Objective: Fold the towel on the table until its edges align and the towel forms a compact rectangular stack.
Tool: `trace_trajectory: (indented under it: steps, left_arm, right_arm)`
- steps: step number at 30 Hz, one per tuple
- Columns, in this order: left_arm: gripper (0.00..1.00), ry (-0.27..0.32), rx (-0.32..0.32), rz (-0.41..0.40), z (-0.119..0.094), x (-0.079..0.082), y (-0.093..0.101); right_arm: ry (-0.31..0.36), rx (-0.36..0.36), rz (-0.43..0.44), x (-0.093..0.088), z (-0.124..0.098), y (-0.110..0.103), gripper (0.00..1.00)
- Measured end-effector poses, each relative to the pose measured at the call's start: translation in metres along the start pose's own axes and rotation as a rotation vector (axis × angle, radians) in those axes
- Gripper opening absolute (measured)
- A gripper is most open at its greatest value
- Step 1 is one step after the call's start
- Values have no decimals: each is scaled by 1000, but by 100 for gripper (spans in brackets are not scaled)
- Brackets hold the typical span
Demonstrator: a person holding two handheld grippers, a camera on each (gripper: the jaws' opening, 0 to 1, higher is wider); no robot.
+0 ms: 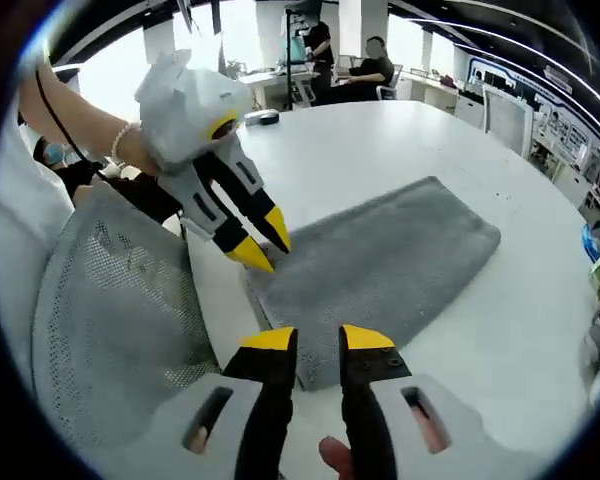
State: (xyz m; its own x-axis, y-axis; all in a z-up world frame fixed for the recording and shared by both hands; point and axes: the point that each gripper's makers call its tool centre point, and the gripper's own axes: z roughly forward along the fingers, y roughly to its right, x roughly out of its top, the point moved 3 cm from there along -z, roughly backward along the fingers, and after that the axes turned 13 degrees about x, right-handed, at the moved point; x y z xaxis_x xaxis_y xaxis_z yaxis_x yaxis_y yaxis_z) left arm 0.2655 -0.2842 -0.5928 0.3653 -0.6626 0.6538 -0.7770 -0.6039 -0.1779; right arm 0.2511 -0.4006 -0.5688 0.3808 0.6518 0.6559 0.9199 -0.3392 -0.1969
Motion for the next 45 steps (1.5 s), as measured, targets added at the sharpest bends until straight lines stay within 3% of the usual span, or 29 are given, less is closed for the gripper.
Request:
trace_trajectory:
  steps: [8,10,19,24,28,32,35,38,39,40,45]
  left_arm:
    - [26,79,-60,130,-11,-12,8]
    - [26,119,-30,180,-12,-13,6]
    - [28,59,-53,236,0,-31,2]
    - [28,44,-64,211,4,-33,-1]
    - [27,5,-72,244,8,-41,0]
    - [27,3,-73,258,9,-44,0]
    - [26,6,-70,264,10,-44,1]
    - [26,6,-67,281,12,-46,3]
    - [24,42,-60,292,14,-42,3]
    - [23,21,-54,290,13,-45,2]
    - [17,48,-46,296,14,-46,-1]
  right_arm:
    - [-95,41,-89,-18,18,-8,20]
    - [-109,49,-106,-20,20,-8,20]
    - [-179,67,-168,-35,26,-4,22]
    - [-178,69,-141,-38,28,1,21]
    - [-203,67,-159,-43,32,2,20]
    - [-222,63,-184,-47,35,2,20]
    - [-260,52,-259,-51,38,3,19]
    - [-262,38,-278,-52,41,5,17]
    - [-264,29,-285,-52,40,7,15]
    - [-264,29,-293,-51,41,8,15]
    - [-270,6,-327,-51,41,9,11]
